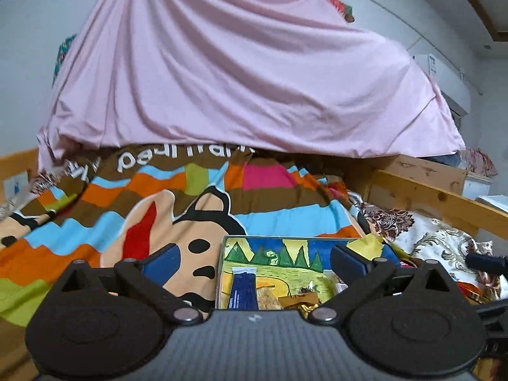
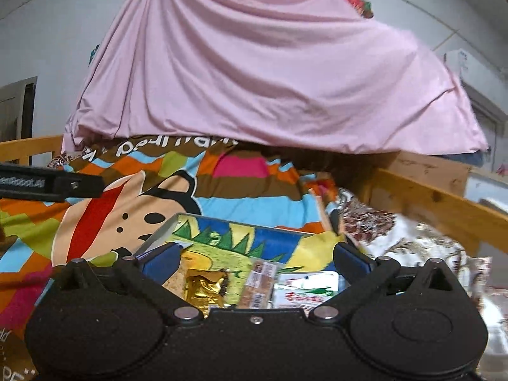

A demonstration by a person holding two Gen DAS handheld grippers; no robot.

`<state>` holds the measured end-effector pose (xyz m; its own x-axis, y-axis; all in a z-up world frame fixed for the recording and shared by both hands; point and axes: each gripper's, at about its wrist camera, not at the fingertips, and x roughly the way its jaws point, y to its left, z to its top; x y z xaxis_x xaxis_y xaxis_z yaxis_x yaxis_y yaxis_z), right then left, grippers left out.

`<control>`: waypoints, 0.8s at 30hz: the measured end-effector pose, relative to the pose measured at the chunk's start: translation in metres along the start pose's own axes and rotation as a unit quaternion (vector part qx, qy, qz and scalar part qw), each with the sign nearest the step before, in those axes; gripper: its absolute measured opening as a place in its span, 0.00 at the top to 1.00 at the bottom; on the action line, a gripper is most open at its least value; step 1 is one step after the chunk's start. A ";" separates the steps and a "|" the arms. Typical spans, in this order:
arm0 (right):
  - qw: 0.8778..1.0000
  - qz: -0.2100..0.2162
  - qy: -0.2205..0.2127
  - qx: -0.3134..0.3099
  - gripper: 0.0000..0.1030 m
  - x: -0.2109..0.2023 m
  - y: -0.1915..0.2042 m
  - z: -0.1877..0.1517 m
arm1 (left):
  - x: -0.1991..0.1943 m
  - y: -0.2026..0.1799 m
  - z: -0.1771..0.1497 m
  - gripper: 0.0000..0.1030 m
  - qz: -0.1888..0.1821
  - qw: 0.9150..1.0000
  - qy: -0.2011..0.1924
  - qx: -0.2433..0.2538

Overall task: Organize snacks
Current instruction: 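Lift both open tools up and back from the tin tray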

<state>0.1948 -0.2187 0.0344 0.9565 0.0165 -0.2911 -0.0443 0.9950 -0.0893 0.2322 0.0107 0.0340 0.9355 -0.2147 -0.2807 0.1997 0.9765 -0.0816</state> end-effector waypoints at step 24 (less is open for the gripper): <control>1.000 -0.003 0.003 -0.003 0.01 -0.135 -0.010 -0.028 | -0.128 -0.031 -0.051 0.00 -0.003 0.998 0.038 0.055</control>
<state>0.0579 -0.2332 0.0478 0.9551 0.0089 -0.2962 -0.0392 0.9946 -0.0964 0.0914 0.0068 0.0232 0.9103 -0.2174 -0.3523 0.2397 0.9706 0.0204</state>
